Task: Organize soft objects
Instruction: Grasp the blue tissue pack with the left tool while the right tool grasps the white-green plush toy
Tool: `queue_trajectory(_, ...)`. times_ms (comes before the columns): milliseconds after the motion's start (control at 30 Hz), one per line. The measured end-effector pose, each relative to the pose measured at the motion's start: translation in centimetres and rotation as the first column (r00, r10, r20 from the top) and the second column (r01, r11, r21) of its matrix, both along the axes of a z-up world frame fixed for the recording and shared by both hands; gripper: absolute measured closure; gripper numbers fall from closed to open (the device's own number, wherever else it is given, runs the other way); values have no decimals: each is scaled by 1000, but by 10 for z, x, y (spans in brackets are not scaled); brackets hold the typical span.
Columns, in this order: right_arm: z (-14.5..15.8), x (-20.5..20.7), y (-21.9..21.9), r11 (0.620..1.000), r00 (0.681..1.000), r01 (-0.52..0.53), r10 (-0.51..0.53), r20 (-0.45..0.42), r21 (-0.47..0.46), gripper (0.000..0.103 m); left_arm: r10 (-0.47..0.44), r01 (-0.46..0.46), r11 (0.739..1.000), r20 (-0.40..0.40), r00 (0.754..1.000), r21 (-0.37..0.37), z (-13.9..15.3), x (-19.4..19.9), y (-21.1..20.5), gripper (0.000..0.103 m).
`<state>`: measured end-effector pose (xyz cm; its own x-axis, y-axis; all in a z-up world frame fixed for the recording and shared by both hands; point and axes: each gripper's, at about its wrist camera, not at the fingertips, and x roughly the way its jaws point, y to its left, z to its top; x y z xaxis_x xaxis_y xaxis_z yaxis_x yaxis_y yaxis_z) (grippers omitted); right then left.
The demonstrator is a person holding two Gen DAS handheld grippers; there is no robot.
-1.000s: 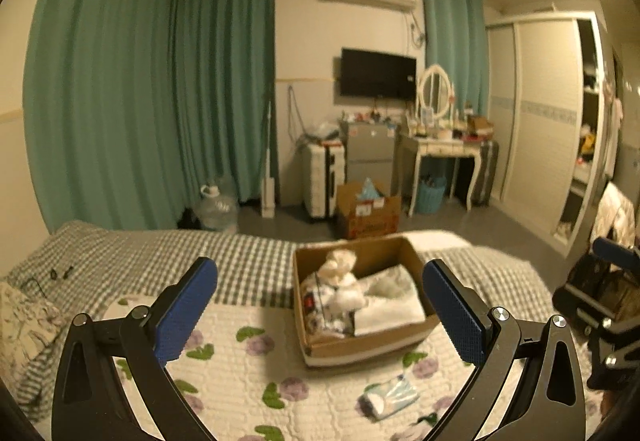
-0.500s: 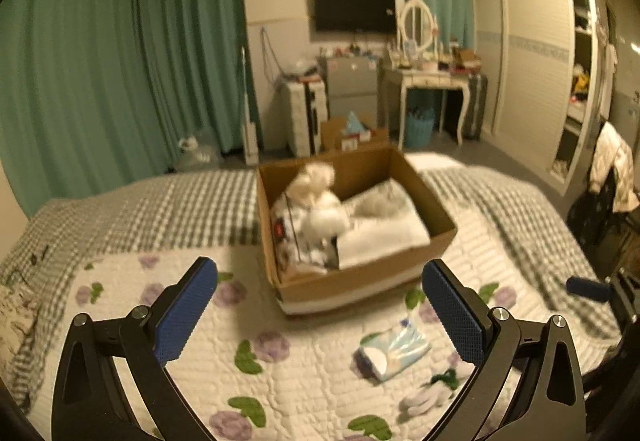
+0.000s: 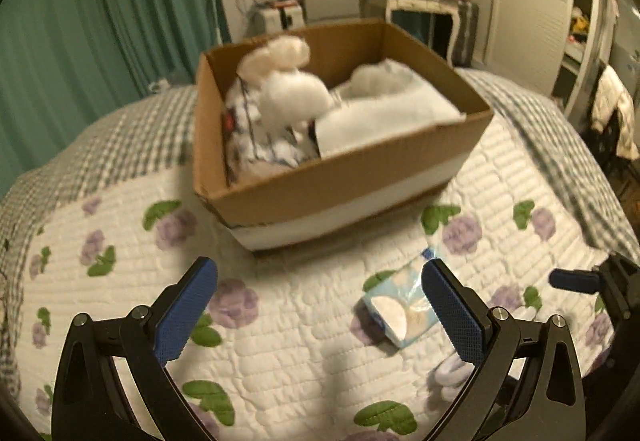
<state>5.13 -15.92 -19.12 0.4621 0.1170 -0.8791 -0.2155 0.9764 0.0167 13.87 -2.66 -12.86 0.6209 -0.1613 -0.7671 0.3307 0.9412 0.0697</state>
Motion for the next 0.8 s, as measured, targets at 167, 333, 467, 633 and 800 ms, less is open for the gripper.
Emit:
queue_trajectory(167,-19,9,10,998,995,-66,66,-76,10,38,-62,60,998,-59,996,-31,-17,7,-5,0)
queue_trajectory(333,-22,4,8,997,992,-80,81,-100,14,61,-128,124,991,-104,986,-43,-31,8,-14,0)
queue_trajectory(467,-11,3,-14,1000,999,5,-5,-50,-1,72,-170,165,985,-135,976,-49,-41,7,-21,0)
queue_trajectory(633,-1,10,-54,990,990,144,-144,-10,6,73,-215,210,977,-173,961,-50,-52,7,-29,0)
queue_trajectory(800,2,15,-73,977,977,213,-213,5,12,73,-232,236,972,-177,956,0,-64,8,-38,0)
